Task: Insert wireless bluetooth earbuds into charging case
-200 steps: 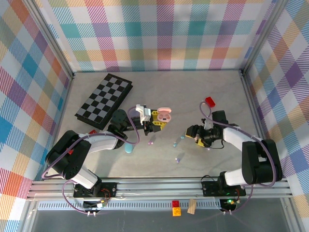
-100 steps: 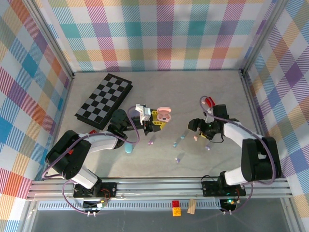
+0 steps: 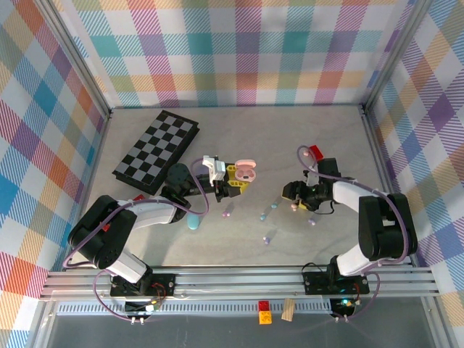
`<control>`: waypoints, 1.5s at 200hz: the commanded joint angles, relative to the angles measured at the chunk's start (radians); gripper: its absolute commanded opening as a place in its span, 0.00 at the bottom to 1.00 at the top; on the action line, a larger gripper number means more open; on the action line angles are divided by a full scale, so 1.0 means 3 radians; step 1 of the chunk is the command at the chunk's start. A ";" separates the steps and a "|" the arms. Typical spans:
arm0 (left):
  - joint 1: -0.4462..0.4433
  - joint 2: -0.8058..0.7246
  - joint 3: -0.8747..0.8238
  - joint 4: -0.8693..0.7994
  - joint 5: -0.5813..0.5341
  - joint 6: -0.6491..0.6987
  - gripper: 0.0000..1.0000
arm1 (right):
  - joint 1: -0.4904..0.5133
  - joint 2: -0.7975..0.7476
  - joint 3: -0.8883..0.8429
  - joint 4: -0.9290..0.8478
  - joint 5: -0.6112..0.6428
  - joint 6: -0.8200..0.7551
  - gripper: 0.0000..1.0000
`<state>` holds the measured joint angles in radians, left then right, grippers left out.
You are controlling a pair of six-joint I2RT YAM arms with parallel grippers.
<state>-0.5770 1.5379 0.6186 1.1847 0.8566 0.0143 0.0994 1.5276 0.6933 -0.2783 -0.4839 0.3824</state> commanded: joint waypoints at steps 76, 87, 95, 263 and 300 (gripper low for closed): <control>0.0042 -0.0018 0.0005 0.0331 0.0148 -0.0123 0.28 | 0.0006 -0.0054 -0.0150 -0.0142 0.0050 0.0117 0.56; 0.0042 -0.0026 -0.0001 0.0331 0.0142 -0.0124 0.28 | 0.0009 -0.0034 -0.0142 -0.0116 0.0014 0.0135 0.55; 0.0042 -0.0028 -0.0004 0.0326 0.0141 -0.0123 0.28 | 0.0006 -0.0020 -0.0140 -0.0099 -0.0006 0.0140 0.54; 0.0052 -0.0034 0.0011 0.0325 0.0152 -0.0117 0.28 | 0.0010 0.0062 -0.0133 -0.0142 -0.0004 0.0290 0.28; 0.0052 -0.0018 0.0019 0.0331 0.0151 -0.0113 0.28 | 0.0011 0.0052 -0.0144 -0.0132 0.0023 0.0331 0.19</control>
<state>-0.5732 1.5379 0.6186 1.2331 0.8745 -0.0116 0.0978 1.5291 0.6472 -0.2996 -0.4801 0.4664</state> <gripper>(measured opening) 0.356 0.208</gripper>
